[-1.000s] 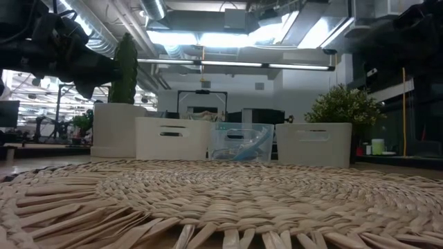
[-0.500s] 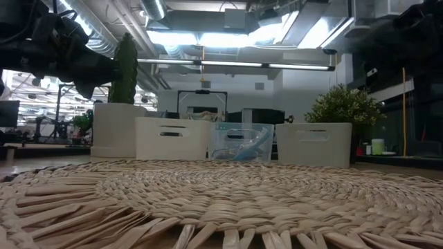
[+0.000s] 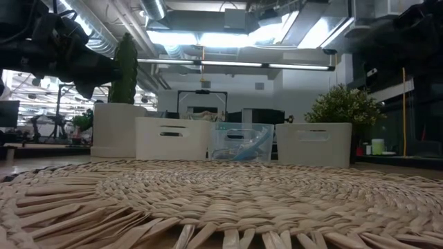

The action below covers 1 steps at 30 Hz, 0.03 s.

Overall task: Pick and place Granola Bars by type
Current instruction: Return to Home Position

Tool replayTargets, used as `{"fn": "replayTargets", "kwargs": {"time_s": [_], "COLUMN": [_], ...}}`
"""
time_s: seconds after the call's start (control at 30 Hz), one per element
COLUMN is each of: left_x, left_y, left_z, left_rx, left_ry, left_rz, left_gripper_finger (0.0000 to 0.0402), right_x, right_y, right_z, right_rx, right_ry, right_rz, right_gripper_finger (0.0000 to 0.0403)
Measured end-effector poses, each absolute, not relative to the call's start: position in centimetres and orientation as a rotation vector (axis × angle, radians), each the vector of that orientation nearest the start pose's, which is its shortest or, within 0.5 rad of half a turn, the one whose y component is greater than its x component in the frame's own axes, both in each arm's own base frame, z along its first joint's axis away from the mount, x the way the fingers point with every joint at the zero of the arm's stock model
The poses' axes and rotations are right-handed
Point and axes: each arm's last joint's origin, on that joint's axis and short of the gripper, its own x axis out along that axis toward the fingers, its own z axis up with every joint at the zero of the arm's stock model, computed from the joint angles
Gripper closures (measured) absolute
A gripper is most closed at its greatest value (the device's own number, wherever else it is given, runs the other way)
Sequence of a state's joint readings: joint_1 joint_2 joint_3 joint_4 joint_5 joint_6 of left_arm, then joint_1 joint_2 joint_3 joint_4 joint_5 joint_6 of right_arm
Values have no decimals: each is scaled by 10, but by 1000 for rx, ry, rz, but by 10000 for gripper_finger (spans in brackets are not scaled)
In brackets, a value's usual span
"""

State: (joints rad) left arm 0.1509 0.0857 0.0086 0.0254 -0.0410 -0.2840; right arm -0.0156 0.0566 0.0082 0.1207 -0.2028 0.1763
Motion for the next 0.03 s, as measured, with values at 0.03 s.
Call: {"fn": "replayTargets", "kwargs": {"time_s": [0.03], "left_x": [101], "left_y": [17], "left_z": [162], "left_rx": [-286], "left_ry": [24], "left_rz": [198], "left_gripper_finger": [258], "right_x": [100], "right_y": [4], "right_z": [173], "right_rx": [168], "right_ry": [-55], "right_rz": [193], "right_gripper_finger": [262]}}
